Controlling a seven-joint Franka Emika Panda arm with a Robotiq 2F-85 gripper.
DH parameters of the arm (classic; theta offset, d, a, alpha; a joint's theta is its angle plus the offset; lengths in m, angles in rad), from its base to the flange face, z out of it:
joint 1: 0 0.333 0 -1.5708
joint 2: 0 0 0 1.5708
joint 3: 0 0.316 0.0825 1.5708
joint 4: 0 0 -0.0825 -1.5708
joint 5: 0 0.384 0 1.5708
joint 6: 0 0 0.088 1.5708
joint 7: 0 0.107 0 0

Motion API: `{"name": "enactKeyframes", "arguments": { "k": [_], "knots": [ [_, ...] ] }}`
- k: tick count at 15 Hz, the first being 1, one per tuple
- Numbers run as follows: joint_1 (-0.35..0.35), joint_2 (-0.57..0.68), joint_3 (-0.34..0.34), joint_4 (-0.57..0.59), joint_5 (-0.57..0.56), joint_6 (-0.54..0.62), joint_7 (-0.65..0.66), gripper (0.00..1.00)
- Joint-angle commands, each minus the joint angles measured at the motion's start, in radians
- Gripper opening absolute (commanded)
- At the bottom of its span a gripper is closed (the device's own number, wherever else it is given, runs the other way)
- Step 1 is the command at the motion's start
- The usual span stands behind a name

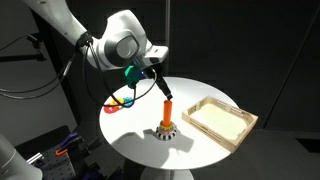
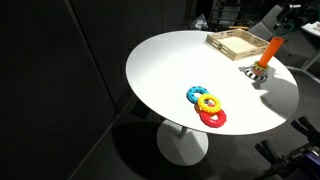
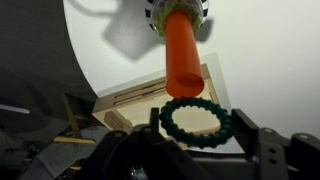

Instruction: Put the dark green ring on the stack

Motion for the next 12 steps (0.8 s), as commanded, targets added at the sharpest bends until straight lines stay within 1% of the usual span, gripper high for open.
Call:
{"name": "enactKeyframes", "arguments": {
  "k": [1,12],
  "knots": [
    [-0.011,-0.010,-0.013,-0.008,-0.086,0.024,0.059,0.47],
    [-0.011,0.036,-0.047,0.005,-0.296,0.079,0.214,0.47]
  ]
}}
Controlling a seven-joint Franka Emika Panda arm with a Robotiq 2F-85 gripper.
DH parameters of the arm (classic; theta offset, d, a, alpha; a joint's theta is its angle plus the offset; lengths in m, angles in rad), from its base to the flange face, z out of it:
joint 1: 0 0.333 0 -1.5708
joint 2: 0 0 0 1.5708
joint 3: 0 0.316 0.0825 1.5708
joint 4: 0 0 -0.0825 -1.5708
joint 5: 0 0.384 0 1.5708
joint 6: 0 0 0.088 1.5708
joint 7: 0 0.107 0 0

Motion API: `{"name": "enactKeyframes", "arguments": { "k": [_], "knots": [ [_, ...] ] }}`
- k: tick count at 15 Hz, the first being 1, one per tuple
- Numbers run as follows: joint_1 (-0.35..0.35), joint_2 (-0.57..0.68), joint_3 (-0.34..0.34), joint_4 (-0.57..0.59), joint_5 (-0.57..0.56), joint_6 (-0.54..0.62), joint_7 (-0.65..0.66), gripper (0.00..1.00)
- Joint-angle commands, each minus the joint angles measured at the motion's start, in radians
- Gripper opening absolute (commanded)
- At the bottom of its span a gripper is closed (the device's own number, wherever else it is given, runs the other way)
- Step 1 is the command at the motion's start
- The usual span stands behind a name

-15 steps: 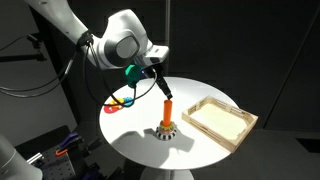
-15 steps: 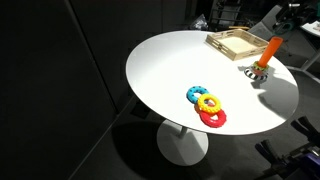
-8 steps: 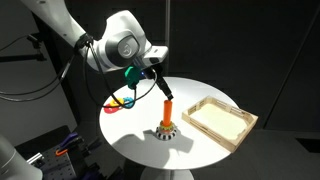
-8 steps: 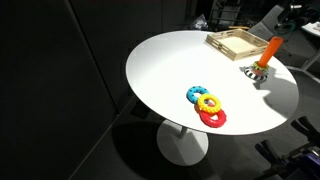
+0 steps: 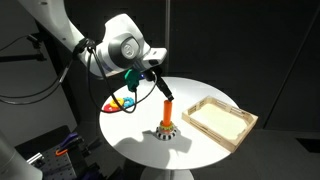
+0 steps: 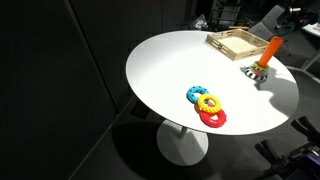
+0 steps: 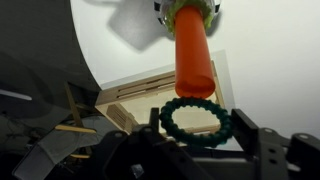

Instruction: Put the dark green ring on the stack

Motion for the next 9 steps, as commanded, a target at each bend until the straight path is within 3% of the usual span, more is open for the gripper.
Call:
{"name": "enactKeyframes", "arguments": {
  "k": [1,9],
  "knots": [
    [-0.007,0.023,-0.016,0.006,-0.074,0.033,0.061,0.47],
    [-0.002,0.038,-0.034,0.001,-0.129,0.033,0.108,0.47]
  ]
}}
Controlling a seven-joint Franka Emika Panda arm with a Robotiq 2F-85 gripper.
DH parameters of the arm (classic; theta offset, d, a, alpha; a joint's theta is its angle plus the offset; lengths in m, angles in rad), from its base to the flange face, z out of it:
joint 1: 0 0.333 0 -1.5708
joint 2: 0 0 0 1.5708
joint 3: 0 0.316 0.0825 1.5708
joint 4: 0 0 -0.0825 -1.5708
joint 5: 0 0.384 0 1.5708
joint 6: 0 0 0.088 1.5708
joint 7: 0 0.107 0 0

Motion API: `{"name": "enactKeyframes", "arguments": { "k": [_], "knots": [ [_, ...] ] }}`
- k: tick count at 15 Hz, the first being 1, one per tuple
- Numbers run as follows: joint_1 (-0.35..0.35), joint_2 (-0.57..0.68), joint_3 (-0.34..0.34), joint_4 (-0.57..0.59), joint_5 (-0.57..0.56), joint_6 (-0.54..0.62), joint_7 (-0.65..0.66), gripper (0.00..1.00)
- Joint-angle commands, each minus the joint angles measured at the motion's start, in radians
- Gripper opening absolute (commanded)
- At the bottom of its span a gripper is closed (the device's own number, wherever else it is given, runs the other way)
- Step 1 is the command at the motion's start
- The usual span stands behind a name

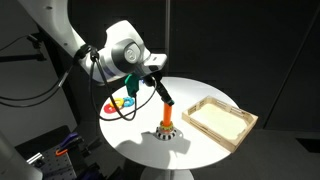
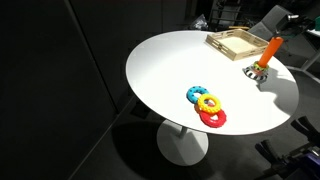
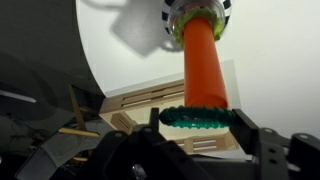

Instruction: Put the dark green ring on the stack

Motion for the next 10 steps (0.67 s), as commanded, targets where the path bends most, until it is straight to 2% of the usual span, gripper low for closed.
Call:
{"name": "enactKeyframes", "arguments": {
  "k": [1,10],
  "knots": [
    [-0.001,0.004,-0.010,0.000,-0.038,0.017,0.035,0.47],
    [0.011,0.024,-0.002,0.014,-0.022,0.018,0.047,0.47]
  ]
}}
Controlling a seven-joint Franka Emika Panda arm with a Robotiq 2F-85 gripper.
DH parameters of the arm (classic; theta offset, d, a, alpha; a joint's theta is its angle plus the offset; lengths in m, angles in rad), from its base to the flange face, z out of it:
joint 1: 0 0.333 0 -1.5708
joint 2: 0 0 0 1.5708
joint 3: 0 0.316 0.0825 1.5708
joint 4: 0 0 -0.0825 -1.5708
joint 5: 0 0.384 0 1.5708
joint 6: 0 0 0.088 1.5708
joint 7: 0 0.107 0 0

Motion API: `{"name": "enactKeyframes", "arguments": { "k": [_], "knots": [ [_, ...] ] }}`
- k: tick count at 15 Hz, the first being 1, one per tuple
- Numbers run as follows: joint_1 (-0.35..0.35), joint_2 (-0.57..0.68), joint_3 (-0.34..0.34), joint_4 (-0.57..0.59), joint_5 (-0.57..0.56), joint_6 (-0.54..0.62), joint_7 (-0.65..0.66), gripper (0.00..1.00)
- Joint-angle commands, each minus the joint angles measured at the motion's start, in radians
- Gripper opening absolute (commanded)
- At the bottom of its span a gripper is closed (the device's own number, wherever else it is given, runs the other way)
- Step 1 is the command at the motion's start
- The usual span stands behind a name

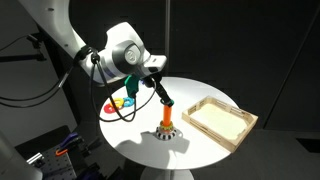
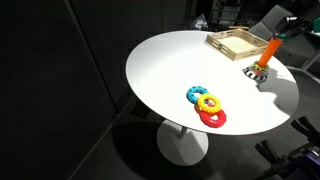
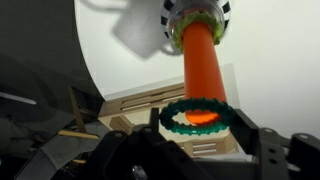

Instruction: Put the dark green ring on the stack

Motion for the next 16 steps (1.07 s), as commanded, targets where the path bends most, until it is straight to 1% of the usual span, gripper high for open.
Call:
{"name": "enactKeyframes", "arguments": {
  "k": [1,16],
  "knots": [
    [0.007,0.015,-0.001,0.015,-0.019,0.017,0.041,0.47],
    [0.026,0.068,-0.001,0.072,-0.012,0.011,0.084,0.47]
  ]
}}
